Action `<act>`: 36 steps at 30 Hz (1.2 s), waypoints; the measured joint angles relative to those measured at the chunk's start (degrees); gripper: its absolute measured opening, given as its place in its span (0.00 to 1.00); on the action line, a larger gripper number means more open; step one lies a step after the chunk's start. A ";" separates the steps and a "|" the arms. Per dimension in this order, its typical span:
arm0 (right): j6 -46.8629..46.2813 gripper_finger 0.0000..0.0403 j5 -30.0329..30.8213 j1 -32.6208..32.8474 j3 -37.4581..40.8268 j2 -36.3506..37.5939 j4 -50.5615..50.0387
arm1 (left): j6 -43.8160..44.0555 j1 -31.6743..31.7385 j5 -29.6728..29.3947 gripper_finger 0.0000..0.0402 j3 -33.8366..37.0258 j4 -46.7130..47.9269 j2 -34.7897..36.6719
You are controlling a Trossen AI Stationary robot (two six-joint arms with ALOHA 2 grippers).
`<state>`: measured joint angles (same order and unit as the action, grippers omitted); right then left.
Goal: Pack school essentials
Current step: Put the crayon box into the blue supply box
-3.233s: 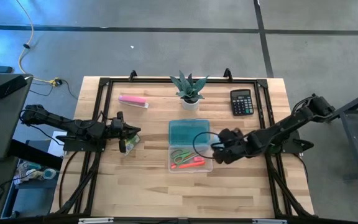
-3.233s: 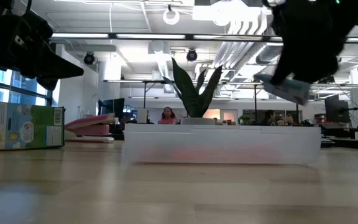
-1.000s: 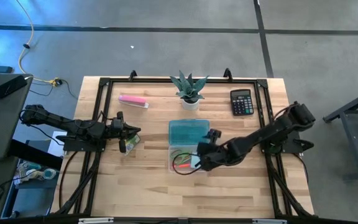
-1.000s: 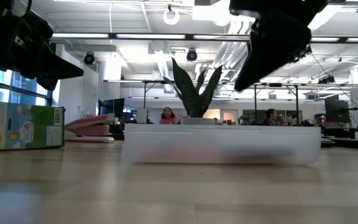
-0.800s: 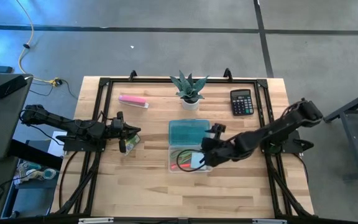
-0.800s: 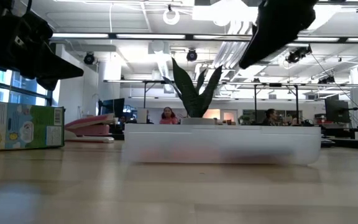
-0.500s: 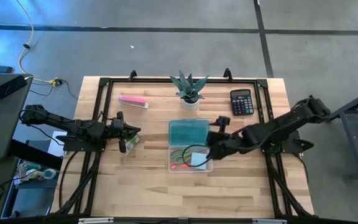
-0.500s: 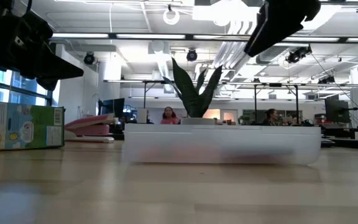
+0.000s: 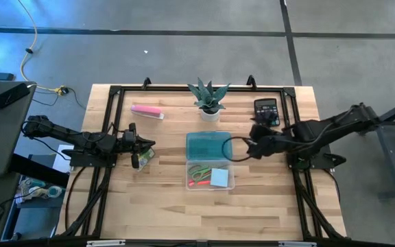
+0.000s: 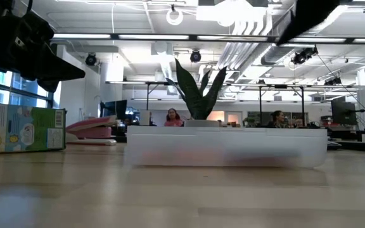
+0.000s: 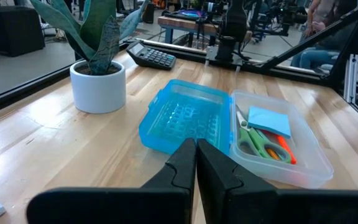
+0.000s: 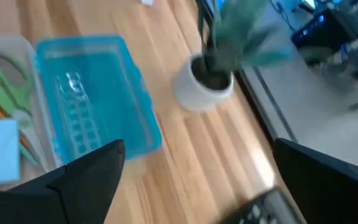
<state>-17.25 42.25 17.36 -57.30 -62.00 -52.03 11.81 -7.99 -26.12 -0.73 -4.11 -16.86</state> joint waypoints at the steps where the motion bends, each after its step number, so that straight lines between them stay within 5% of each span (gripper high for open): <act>1: -1.48 0.99 -0.06 0.12 2.76 1.86 0.65 | 0.00 0.02 0.00 0.01 0.00 0.00 0.00; 11: -5.59 0.99 -6.97 1.82 17.71 14.54 18.05 | 0.00 0.00 0.01 0.01 0.00 -0.21 0.00; 26: -5.21 0.99 -7.98 1.80 21.95 11.20 27.08 | 0.02 0.01 0.38 0.02 0.00 -0.32 0.00; 36: -5.23 0.99 -7.98 1.80 21.95 11.05 27.28 | 0.00 0.01 -0.36 0.26 0.00 -0.38 0.00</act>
<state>-22.48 34.27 19.16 -35.35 -50.96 -24.75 11.81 -7.98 -26.48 -0.73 -4.49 -16.86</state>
